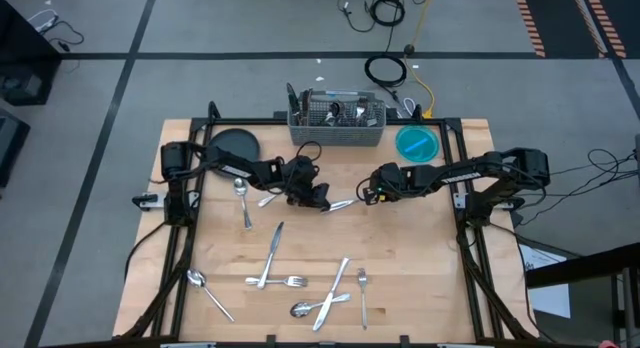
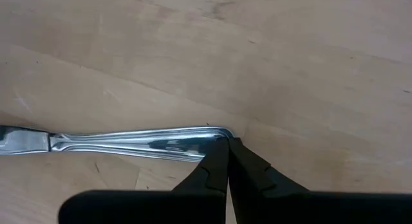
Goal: Sort silverware
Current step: Put the table knife into the silverware organizer
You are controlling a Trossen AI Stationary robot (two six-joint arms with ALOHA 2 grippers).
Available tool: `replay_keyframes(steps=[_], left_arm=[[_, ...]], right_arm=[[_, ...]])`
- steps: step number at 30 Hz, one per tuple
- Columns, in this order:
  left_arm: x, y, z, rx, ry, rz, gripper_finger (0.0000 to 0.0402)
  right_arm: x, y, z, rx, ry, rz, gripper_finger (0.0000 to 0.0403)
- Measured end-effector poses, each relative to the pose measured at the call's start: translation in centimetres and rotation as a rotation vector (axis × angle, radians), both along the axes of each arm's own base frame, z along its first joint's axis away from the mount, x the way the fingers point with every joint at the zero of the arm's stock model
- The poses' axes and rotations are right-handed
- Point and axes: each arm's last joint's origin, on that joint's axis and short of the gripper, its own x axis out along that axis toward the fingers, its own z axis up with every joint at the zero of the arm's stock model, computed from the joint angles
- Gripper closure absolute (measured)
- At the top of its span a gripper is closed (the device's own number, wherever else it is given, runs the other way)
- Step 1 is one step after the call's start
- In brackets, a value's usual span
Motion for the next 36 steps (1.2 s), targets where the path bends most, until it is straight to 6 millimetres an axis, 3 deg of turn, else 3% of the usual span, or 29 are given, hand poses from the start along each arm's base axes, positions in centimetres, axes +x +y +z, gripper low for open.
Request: replay_keyframes(steps=[11, 27, 31, 36], left_arm=[[-0.2, -0.9, -0.3, -0.003, 0.043, -0.047, 0.0221], [0.7, -2.4, -1.1, 0.009, -0.026, -0.150, 0.0225], [0.9, -2.4, -1.0, 0.030, -0.061, -0.153, 0.0261], [1.1, -2.8, -0.8, 0.118, -0.108, -0.203, 0.0354]], right_arm=[[0.1, 0.3, 0.0, -0.007, -0.014, -0.006, 0.0403], [0.4, 0.1, 0.0, -0.032, -0.040, -0.018, 0.0403], [0.4, 0.1, 0.0, -0.035, -0.039, -0.019, 0.0403], [0.4, 0.1, 0.0, -0.050, -0.040, -0.024, 0.0403]])
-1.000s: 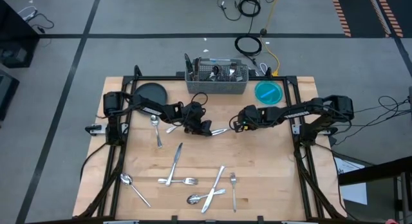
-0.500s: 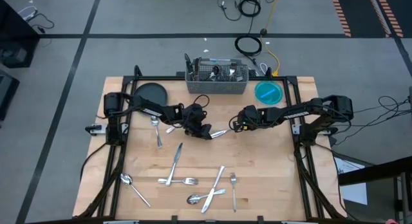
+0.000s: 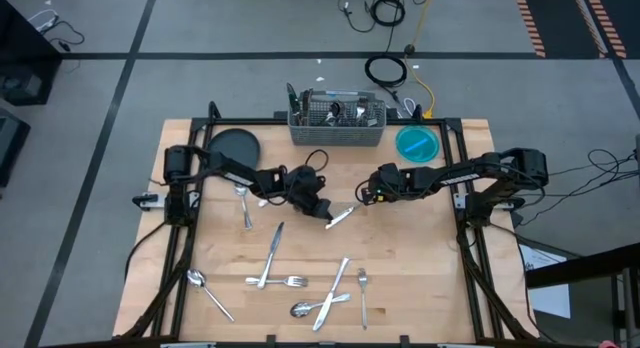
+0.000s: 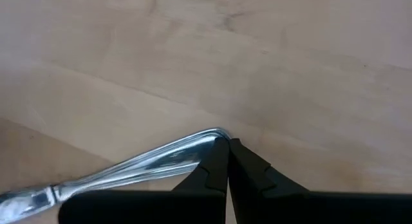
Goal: Sort silverware
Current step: Put the table knife into the silverware organizer
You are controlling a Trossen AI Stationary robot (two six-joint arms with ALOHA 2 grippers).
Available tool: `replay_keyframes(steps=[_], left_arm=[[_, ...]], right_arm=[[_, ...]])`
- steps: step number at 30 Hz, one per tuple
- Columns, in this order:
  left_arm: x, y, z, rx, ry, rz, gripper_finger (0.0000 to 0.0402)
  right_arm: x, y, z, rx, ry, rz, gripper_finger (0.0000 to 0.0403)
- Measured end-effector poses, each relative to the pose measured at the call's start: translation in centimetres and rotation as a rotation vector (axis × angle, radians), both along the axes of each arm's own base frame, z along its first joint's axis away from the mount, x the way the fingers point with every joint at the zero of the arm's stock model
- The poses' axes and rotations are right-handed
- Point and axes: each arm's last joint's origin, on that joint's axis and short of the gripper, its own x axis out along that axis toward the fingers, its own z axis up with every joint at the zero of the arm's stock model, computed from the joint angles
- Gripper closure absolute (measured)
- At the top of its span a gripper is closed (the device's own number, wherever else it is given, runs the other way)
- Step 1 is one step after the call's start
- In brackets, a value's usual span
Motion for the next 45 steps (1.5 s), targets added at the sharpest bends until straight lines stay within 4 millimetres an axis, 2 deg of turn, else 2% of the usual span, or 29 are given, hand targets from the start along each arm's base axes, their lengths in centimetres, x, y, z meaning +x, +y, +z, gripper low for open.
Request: replay_keyframes(steps=[3, 8, 12, 16, 23, 27, 45], left_arm=[[0.3, -0.3, 0.1, 0.037, -0.045, -0.024, 0.0392], [0.0, -0.1, 0.2, 0.026, -0.015, -0.030, 0.0391], [-0.4, 0.6, 0.1, -0.077, 0.019, -0.027, 0.0388], [-0.5, 0.7, 0.1, -0.128, 0.034, -0.027, 0.0358], [-0.5, -0.1, 0.0, -0.133, 0.059, -0.032, 0.0273], [-0.3, -0.3, 0.1, -0.143, 0.068, 0.001, 0.0243], [-0.2, -0.6, -0.6, -0.149, 0.088, 0.011, 0.0234]], right_arm=[[0.0, 0.0, 0.0, -0.009, 0.001, -0.004, 0.0403], [0.0, 0.0, 0.0, -0.005, 0.001, -0.011, 0.0403], [0.1, -0.1, -0.4, -0.001, 0.010, -0.029, 0.0403], [0.3, -0.1, -0.9, 0.006, 0.018, -0.027, 0.0403], [0.7, 0.0, -0.9, 0.011, -0.024, -0.043, 0.0403], [0.7, 0.0, -0.9, 0.023, -0.036, -0.077, 0.0403], [0.7, 0.0, -0.9, 0.018, -0.037, -0.084, 0.0403]])
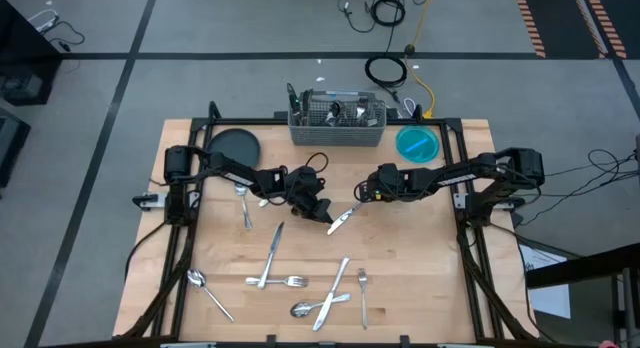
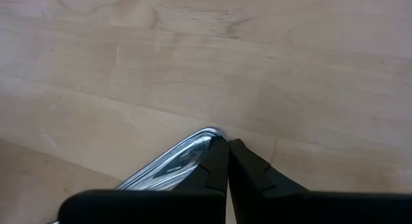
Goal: Sort silverware
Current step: Put the table knife into the silverware organizer
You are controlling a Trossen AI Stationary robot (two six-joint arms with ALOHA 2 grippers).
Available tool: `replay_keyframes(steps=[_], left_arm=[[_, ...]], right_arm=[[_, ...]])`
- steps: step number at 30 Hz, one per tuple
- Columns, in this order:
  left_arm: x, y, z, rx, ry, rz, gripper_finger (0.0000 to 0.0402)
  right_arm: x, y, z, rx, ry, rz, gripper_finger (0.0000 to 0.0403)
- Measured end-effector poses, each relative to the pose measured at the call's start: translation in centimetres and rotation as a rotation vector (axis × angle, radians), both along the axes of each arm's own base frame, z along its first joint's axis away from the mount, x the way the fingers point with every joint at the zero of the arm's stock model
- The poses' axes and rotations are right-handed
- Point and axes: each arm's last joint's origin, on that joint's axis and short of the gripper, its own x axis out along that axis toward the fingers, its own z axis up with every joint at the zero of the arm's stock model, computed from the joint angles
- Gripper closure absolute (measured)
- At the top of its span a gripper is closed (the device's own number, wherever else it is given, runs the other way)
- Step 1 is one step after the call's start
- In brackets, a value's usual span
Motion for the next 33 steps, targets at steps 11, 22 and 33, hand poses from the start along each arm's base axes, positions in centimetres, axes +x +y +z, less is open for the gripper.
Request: replay_keyframes(steps=[11, 22, 33], left_arm=[[0.1, -0.7, -0.1, 0.023, 0.006, 0.004, 0.0234], [-0.1, -0.9, -0.3, 0.052, 0.047, -0.007, 0.0234], [0.0, -1.5, -0.3, 0.127, 0.092, -0.023, 0.0234]], right_arm=[[0.5, -0.1, 0.1, -0.018, -0.046, 0.020, 0.0403], [0.6, -0.3, 0.2, -0.023, -0.066, 0.021, 0.0403], [0.6, -0.3, 0.3, -0.031, -0.060, 0.038, 0.0403]])
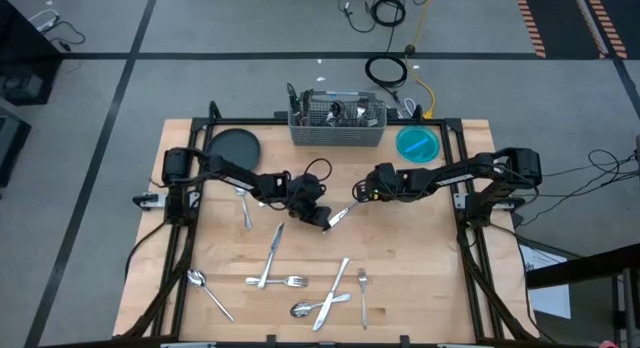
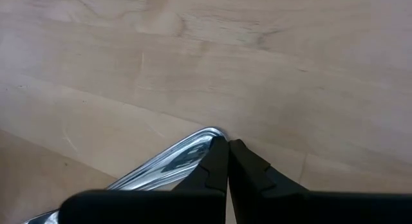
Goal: Sort silverware
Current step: Put the table knife into the silverware organizer
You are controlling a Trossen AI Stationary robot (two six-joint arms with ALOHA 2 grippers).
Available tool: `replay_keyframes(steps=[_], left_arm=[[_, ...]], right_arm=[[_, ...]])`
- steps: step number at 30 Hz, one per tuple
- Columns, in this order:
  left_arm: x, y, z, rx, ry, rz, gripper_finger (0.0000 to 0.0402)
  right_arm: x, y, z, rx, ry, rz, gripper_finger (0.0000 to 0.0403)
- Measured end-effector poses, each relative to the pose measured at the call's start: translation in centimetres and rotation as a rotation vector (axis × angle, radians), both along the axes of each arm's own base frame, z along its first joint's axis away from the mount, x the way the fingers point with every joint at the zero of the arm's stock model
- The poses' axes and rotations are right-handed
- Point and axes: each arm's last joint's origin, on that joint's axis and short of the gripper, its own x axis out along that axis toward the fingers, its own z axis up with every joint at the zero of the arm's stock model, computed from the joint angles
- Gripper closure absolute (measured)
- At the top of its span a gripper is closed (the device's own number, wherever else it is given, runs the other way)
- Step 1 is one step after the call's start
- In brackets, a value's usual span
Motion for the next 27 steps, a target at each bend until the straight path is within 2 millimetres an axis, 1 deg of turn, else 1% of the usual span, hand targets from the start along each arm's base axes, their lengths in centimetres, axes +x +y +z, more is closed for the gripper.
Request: replay_keyframes(steps=[3, 8, 14, 17, 24, 27], left_arm=[[0.2, -0.3, -0.3, 0.019, 0.009, -0.016, 0.0235], [0.4, -0.4, -0.3, -0.015, 0.002, -0.015, 0.0235], [1.3, -0.6, -0.4, -0.014, -0.015, -0.064, 0.0239], [1.4, -0.8, -0.3, 0.002, -0.017, -0.078, 0.0256], [1.4, -0.6, -0.4, 0.035, -0.010, -0.079, 0.0322], [1.4, 0.0, 0.1, 0.059, -0.021, -0.054, 0.0332]], right_arm=[[0.0, 0.0, 0.0, -0.003, 0.000, -0.001, 0.0403], [0.0, 0.0, 0.0, -0.005, 0.000, 0.001, 0.0403], [0.1, -0.1, 0.1, -0.008, -0.014, 0.000, 0.0403], [0.2, -0.1, 0.1, -0.010, -0.021, 0.000, 0.0403], [0.1, 0.0, 0.1, 0.001, -0.020, -0.026, 0.0403], [0.0, 0.3, 0.0, 0.004, -0.001, -0.025, 0.0403]])
